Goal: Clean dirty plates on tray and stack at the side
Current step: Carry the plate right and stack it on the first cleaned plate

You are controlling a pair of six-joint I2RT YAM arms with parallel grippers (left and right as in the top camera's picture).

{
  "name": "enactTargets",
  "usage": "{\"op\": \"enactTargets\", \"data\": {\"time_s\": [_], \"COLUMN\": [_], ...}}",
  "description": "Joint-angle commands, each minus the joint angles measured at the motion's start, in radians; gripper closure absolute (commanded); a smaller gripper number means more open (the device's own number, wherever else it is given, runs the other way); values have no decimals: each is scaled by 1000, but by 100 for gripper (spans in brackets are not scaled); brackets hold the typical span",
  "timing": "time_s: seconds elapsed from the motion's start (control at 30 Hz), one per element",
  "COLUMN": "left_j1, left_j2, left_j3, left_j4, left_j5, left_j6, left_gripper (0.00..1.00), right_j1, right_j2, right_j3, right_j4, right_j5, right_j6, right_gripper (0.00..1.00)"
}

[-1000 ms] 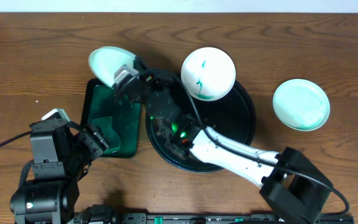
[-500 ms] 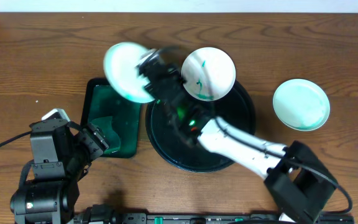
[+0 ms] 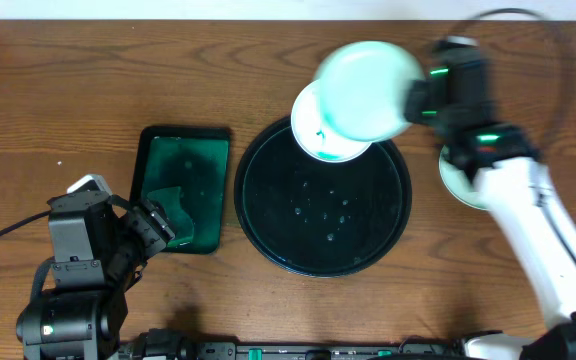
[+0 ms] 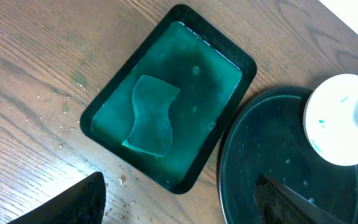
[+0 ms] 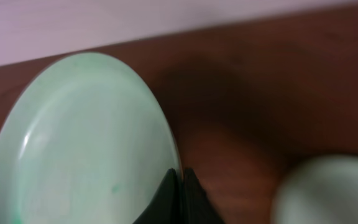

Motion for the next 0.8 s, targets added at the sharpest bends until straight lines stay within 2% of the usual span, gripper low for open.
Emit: {"op": "enactTargets", "data": {"time_s": [0.0, 0.1, 0.27, 0.33, 0.37, 0.47, 0.5, 0.53, 0.57, 0.7, 0.77], "left_j1": [3, 3, 3, 3, 3, 3, 3, 3, 3, 3, 3], "left_j2": [0, 0, 0, 0, 0, 0, 0, 0, 0, 0, 0], "left_j3": [11, 11, 11, 11, 11, 11, 11, 11, 11, 11, 11], "left_j4": [1, 1, 1, 1, 1, 1, 1, 1, 1, 1, 1], "left_j5": [-2, -2, -2, -2, -2, -2, -2, -2, -2, -2, -2], "left_j6": [3, 3, 3, 3, 3, 3, 3, 3, 3, 3, 3], "left_gripper": [23, 23, 23, 23, 23, 23, 23, 23, 23, 23, 23], "right_j1": [-200, -354, -541, -594, -622, -623, -618, -605, -597, -518, -415], "right_j2": [1, 34, 114, 151, 187, 228, 240, 240, 230, 150, 84], "right_j3": [3, 3, 0, 0, 0, 0, 0, 0, 0, 2, 2], "right_j4": [-131, -243, -319, -323, -324, -331, -332, -328, -315, -242, -173], "right_j5": [-58, -71, -73, -94, -176, -236, -235, -262, -286, -430, -531], "right_j6": [50, 50, 49, 48, 4, -48, -48, -9, -11, -105, -172], "right_gripper": [99, 99, 99, 99, 99, 96, 74, 44, 40, 46, 59]}}
